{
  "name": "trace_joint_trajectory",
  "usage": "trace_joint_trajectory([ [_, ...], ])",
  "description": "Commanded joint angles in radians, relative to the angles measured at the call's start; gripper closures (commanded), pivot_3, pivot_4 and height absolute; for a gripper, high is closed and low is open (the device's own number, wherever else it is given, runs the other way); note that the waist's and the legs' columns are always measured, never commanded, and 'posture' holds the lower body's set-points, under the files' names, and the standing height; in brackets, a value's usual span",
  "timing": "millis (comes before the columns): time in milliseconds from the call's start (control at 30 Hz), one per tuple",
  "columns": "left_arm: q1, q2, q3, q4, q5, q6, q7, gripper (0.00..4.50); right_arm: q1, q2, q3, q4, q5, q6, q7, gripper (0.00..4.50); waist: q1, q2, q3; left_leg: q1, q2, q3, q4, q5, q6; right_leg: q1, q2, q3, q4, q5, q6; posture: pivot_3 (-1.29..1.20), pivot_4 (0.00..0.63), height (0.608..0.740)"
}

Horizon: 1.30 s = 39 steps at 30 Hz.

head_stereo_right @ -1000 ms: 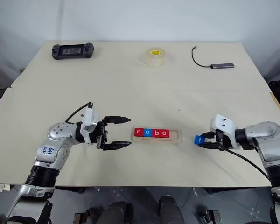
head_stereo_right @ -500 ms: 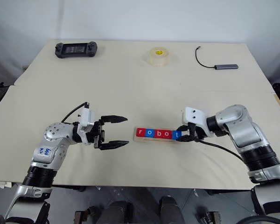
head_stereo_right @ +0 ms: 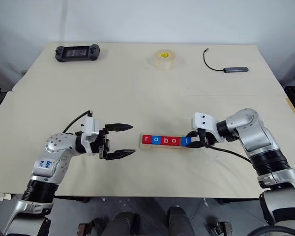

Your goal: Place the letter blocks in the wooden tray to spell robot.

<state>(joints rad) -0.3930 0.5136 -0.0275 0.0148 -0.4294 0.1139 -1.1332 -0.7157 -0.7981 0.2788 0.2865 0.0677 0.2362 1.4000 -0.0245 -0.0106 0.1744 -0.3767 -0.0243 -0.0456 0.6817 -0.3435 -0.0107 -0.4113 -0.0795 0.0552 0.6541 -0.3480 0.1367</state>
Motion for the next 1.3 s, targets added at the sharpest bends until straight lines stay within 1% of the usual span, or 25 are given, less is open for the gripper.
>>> trace_joint_trajectory([
  [33,0.004,0.006,0.018,-0.036,-0.015,0.002,0.008,0.0,-0.017,0.004,-0.011,0.0,-0.002,-0.011,0.006,3.04,-0.001,0.0,0.0,0.0,0.0,0.0,0.0,0.0,0.0,0.0,0.0,0.0,0.0,0.0,0.0,0.0,0.15,0.74],
  [167,0.005,0.005,0.019,-0.039,-0.014,0.003,0.01,0.0,-0.021,0.004,-0.008,0.008,-0.009,-0.006,0.007,3.04,-0.002,0.0,0.0,0.0,0.0,0.0,0.0,0.0,0.0,0.0,0.0,0.0,0.0,0.0,0.0,0.0,0.15,0.74],
  [400,0.003,0.002,0.018,-0.037,-0.014,0.003,0.012,0.0,-0.028,0.008,-0.057,-0.018,0.036,0.042,0.009,3.04,-0.002,0.0,0.0,0.0,0.0,0.0,0.0,0.0,0.0,0.0,0.0,0.0,0.0,0.0,0.0,0.0,0.15,0.74],
  [467,0.002,0.0,0.017,-0.035,-0.013,0.002,0.012,0.0,-0.025,0.007,-0.075,-0.031,0.061,0.036,0.018,2.29,-0.002,0.0,0.0,0.0,0.0,0.0,0.0,0.0,0.0,0.0,0.0,0.0,0.0,0.0,0.0,0.0,0.15,0.74],
  [500,0.002,0.0,0.017,-0.034,-0.013,0.002,0.011,0.0,-0.024,0.01,-0.081,-0.033,0.066,0.035,0.012,2.06,-0.002,0.0,0.0,0.0,0.0,0.0,0.0,0.0,0.0,0.0,0.0,0.0,0.0,0.0,0.0,0.0,0.15,0.74],
  [533,0.002,-0.001,0.016,-0.032,-0.013,0.001,0.01,0.0,-0.027,0.015,-0.082,-0.032,0.062,0.039,-0.005,1.72,-0.002,0.0,0.0,0.0,0.0,0.0,0.0,0.0,0.0,0.0,0.0,0.0,0.0,0.0,0.0,0.0,0.15,0.74],
  [633,-0.003,-0.006,0.012,-0.029,-0.012,0.001,0.01,0.0,-0.001,-0.011,-0.049,-0.059,0.048,0.065,0.032,0.61,-0.002,0.0,0.0,0.0,0.0,0.0,0.0,0.0,0.0,0.0,0.0,0.0,0.0,0.0,0.0,0.0,0.15,0.74],
  [700,-0.005,-0.006,0.012,-0.03,-0.012,0.002,0.01,0.0,0.007,-0.016,-0.046,-0.057,0.035,0.053,0.024,0.05,-0.002,0.0,0.0,0.0,0.0,0.0,0.0,0.0,0.0,0.0,0.0,0.0,0.0,0.0,0.0,0.0,0.15,0.74],
  [867,0.002,-0.003,0.015,-0.034,-0.013,0.004,0.01,0.0,0.011,-0.026,-0.09,-0.046,0.044,0.061,-0.005,0.05,-0.001,0.0,0.0,0.0,0.0,0.0,0.0,0.0,0.0,0.0,0.0,0.0,0.0,0.0,0.0,0.0,0.15,0.74],
  [1000,0.013,0.0,0.019,-0.047,-0.013,0.008,0.018,0.0,0.085,-0.068,-0.158,-0.086,0.078,0.076,-0.032,0.05,0.002,0.0,0.0,0.0,0.0,0.0,0.0,0.0,0.0,0.0,0.0,0.0,0.0,0.0,0.0,0.0,0.15,0.74],
  [1067,0.018,0.004,0.026,-0.049,-0.013,0.009,0.024,0.0,0.154,-0.077,-0.233,-0.135,0.116,0.074,-0.074,0.05,0.006,0.0,0.0,0.0,0.0,0.0,0.0,0.0,0.0,0.0,0.0,0.0,0.0,0.0,0.0,0.0,0.15,0.74],
  [1167,0.028,0.022,0.045,-0.042,-0.014,0.006,0.02,0.0,0.291,-0.072,-0.385,-0.259,0.199,0.084,-0.142,0.05,0.014,0.0,0.0,0.0,0.0,0.0,0.0,0.0,0.0,0.0,0.0,0.0,0.0,0.0,0.0,0.0,0.15,0.74],
  [1300,0.042,0.061,0.079,-0.027,-0.026,0.018,0.001,0.0,0.538,-0.077,-0.56,-0.446,0.266,0.04,-0.168,0.05,0.023,0.0,0.0,0.0,0.0,0.0,0.0,0.0,0.0,0.0,0.0,0.0,0.0,0.0,0.0,0.0,0.15,0.74],
])
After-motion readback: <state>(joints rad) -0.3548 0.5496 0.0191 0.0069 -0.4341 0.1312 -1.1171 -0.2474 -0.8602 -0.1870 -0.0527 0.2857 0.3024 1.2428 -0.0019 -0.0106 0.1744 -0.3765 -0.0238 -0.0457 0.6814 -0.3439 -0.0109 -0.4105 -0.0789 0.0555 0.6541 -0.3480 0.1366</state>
